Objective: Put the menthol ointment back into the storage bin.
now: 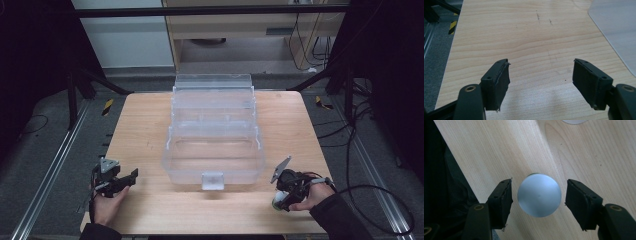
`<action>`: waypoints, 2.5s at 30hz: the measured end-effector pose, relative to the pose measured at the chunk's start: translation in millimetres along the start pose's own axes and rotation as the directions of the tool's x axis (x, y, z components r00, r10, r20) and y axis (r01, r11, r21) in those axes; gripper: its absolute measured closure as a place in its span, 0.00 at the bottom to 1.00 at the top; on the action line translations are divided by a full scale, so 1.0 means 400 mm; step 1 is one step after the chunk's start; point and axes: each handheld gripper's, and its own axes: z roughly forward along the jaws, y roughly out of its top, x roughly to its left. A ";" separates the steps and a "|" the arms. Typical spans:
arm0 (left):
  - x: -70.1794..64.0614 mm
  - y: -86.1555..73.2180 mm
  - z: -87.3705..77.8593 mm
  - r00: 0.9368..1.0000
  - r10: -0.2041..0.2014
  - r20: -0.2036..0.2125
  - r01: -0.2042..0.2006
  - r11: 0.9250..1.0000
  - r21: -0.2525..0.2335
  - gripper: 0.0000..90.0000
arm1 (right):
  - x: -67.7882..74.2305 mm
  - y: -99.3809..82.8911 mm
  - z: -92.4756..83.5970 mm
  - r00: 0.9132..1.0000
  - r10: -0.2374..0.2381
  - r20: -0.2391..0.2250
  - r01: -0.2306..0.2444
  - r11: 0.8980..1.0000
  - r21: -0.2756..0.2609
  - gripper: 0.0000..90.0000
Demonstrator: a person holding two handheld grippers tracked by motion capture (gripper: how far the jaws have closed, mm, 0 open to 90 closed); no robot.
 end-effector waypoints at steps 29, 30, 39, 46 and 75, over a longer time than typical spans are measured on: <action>-0.001 0.000 0.004 1.000 0.005 0.004 -0.005 1.000 0.011 0.32 | -0.012 0.014 0.015 1.000 0.000 -0.018 0.001 0.995 0.098 0.56; -0.001 -0.001 0.004 1.000 0.005 0.003 -0.005 1.000 0.010 0.32 | -0.012 0.014 0.011 1.000 0.002 -0.015 -0.001 0.996 0.094 0.56; -0.003 -0.001 0.008 1.000 0.013 0.012 -0.013 1.000 0.021 0.32 | -0.022 0.036 -0.050 0.999 0.038 -0.022 -0.037 0.998 0.051 0.56; -0.005 -0.001 0.008 1.000 0.015 0.013 -0.015 1.000 0.024 0.33 | -0.024 0.052 -0.094 0.999 0.050 -0.014 -0.050 0.999 0.017 0.56; -0.006 -0.001 0.011 1.000 0.018 0.016 -0.018 0.999 0.031 0.33 | -0.051 0.135 -0.234 0.999 0.051 0.002 -0.051 0.998 -0.045 0.56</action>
